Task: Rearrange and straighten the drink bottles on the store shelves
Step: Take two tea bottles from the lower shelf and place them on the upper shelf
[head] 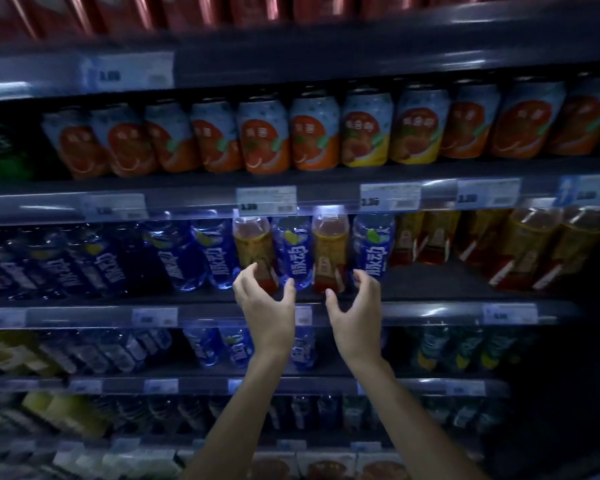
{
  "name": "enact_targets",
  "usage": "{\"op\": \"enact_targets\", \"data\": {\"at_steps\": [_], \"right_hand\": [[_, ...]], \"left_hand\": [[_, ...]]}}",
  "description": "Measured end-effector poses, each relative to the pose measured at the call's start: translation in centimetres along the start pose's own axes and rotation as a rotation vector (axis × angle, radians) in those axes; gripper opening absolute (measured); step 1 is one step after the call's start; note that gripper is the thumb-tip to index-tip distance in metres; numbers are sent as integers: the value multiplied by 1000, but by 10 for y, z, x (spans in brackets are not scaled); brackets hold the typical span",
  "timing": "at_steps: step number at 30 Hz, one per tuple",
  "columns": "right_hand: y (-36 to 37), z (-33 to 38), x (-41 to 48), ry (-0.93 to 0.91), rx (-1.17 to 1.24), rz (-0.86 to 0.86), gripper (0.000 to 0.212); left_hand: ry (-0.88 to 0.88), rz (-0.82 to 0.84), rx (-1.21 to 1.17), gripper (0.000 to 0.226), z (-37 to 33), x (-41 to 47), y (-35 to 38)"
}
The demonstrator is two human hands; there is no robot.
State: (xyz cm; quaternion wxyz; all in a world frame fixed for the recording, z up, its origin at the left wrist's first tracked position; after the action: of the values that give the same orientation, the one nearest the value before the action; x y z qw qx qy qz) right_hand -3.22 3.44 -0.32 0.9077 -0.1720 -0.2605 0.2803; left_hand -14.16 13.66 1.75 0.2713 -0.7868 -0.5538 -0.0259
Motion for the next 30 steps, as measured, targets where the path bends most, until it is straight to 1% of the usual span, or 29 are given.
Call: {"op": "enact_targets", "data": {"at_steps": [5, 7, 12, 16, 21, 30], "right_hand": [[29, 17, 15, 56, -41, -86, 64], [36, 18, 22, 97, -57, -130, 69], [47, 16, 35, 191, -59, -207, 76], [51, 15, 41, 216, -53, -249, 81], [53, 12, 42, 218, -42, -264, 80], [46, 10, 41, 219, -2, -244, 72]], "left_hand": [[-95, 24, -27, 76, 25, 29, -17], [-122, 39, -37, 77, 31, 38, -18], [-109, 87, -55, 75, 33, 51, -9], [-133, 69, -71, 80, 32, 56, -4], [-136, 15, -75, 80, 32, 59, -3], [-119, 1, -110, 74, 36, 59, -16]]}}
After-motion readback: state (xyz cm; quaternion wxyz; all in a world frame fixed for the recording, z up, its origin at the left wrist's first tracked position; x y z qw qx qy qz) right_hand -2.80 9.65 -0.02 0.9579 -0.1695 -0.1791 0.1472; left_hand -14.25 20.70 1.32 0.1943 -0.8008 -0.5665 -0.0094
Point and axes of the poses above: each hand's wrist, its own x-axis towards the middle knuckle, its own y-axis out of the palm, z = x × y, the point moved 3 cm from there along x, towards the middle knuckle, and after that the axes turned 15 degrees about z, right-handed, at the moved point
